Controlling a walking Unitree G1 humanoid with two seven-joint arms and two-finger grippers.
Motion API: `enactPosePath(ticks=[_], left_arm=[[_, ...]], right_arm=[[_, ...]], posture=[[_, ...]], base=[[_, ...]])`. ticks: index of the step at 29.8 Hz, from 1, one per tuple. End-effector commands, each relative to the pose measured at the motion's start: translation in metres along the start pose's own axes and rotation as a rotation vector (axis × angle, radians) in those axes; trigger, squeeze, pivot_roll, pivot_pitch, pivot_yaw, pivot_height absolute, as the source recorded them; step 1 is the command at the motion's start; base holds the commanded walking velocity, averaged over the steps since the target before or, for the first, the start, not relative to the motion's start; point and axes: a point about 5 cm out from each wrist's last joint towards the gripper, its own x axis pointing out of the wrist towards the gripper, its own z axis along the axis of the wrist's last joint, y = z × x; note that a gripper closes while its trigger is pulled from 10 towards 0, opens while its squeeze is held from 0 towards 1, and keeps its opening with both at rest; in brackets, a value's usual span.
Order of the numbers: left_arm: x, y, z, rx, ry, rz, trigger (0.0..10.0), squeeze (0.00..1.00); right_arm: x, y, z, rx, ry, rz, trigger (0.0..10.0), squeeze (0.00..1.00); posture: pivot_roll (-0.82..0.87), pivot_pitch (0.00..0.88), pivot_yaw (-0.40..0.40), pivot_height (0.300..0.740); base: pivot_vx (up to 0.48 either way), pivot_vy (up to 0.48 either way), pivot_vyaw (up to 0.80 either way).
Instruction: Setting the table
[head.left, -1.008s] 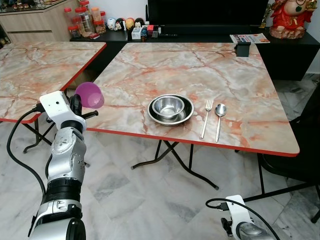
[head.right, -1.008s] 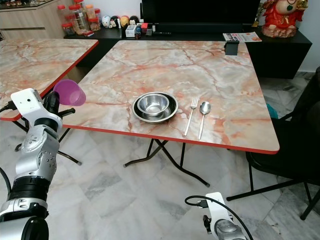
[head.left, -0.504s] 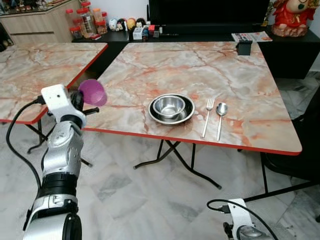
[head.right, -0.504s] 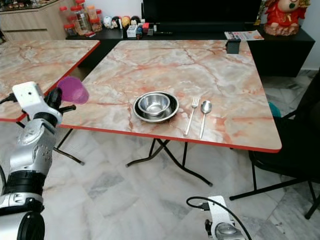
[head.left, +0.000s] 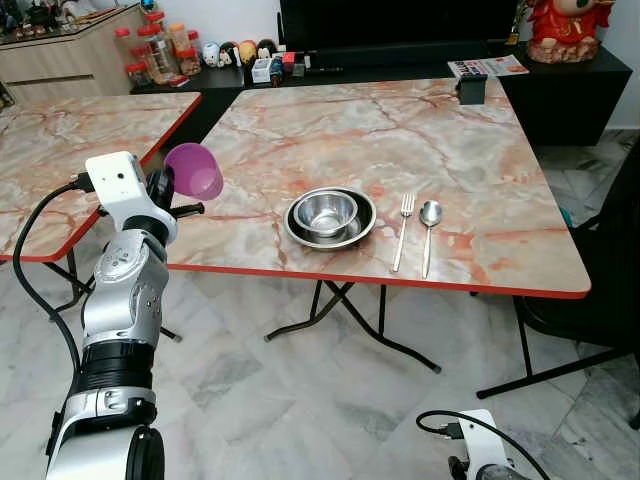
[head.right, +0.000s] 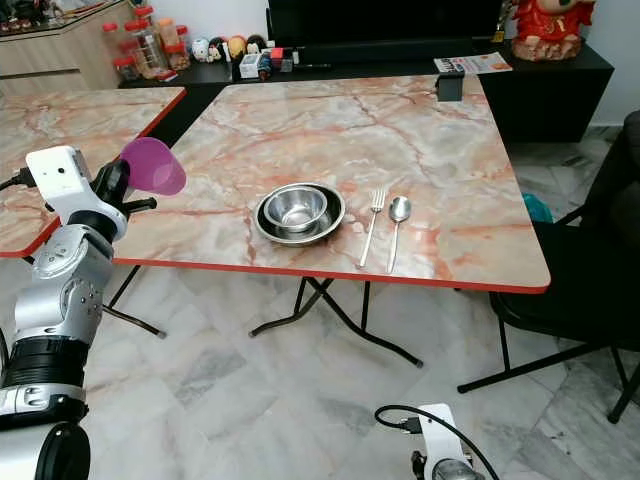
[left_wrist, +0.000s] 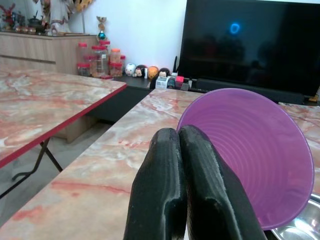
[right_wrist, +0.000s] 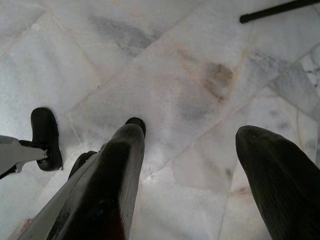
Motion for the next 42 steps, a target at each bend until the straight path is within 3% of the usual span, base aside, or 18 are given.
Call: enactPosePath(ticks=[1, 23, 32, 42], left_arm=[[0.003, -0.001, 0.01, -0.023, -0.03, 0.004, 10.0, 0.0], [0.006, -0.013, 0.004, -0.118, -0.009, -0.022, 10.0, 0.0], [0.005, -0.009, 0.007, -0.12, -0.014, -0.02, 10.0, 0.0], [0.005, -0.005, 0.006, -0.121, 0.007, -0.019, 10.0, 0.0]], right_arm=[[0.0, 0.001, 0.005, -0.019, -0.021, 0.01, 10.0, 0.0], [-0.001, -0.007, 0.012, -0.039, -0.067, 0.018, 10.0, 0.0], [-0.001, -0.008, 0.015, -0.034, -0.068, 0.015, 10.0, 0.0], [-0.001, -0.007, 0.015, -0.034, -0.066, 0.021, 10.0, 0.0]], posture=[[-0.11, 0.011, 0.098, 0.74], [-0.11, 0.0, 0.058, 0.74], [-0.1, 0.0, 0.048, 0.74], [-0.1, 0.009, 0.053, 0.74]], base=[[0.274, 0.0, 0.0], [0.284, 0.0, 0.0], [0.286, 0.0, 0.0], [0.024, 0.0, 0.0]])
